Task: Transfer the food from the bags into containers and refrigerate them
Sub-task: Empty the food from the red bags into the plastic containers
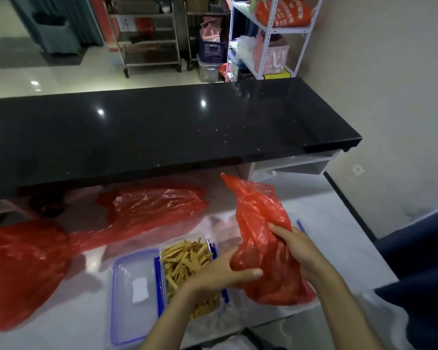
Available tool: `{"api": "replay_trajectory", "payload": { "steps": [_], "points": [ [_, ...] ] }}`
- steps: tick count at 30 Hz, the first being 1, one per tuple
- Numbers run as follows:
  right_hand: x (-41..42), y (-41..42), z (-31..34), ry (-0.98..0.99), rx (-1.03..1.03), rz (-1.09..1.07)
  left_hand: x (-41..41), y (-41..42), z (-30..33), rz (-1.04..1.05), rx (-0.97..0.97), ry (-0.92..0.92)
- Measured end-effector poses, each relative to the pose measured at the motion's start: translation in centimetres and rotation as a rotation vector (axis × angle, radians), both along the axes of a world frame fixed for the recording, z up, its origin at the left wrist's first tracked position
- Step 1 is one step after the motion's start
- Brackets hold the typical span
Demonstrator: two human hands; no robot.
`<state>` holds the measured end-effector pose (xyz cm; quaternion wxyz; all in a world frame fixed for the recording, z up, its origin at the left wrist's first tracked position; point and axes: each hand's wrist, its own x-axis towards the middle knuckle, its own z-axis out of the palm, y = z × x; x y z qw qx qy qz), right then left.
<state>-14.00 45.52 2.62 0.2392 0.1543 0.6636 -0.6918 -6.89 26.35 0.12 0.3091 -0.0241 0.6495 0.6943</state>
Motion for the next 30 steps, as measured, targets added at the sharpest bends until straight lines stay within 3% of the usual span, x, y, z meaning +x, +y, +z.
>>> {"api": "replay_trajectory", "payload": {
  "steps": [11,15,20,24,30],
  "points": [
    [-3.1,-1.3,-3.4,-0.29,-0.134,-0.062,-0.4,5.3,-2.1,0.225,-0.002,-0.163],
    [-3.4,-0.9,-4.4,-0.315,-0.136,0.178,0.6,5.8,-3.1,0.324,0.045,-0.305],
    [-3.5,-0.8,-5.2,-0.179,-0.177,0.376,1.1,5.5,-4.4,0.43,0.104,-0.409],
    [-2.4,-2.0,-4.6,-0.132,-0.228,0.347,1.7,5.7,-4.9,0.437,0.091,-0.389],
    [-1.9,-1.9,-5.2,-0.107,-0.215,0.078,2.8,6.7,-5.0,0.227,-0.049,-0.176]
  ]
}}
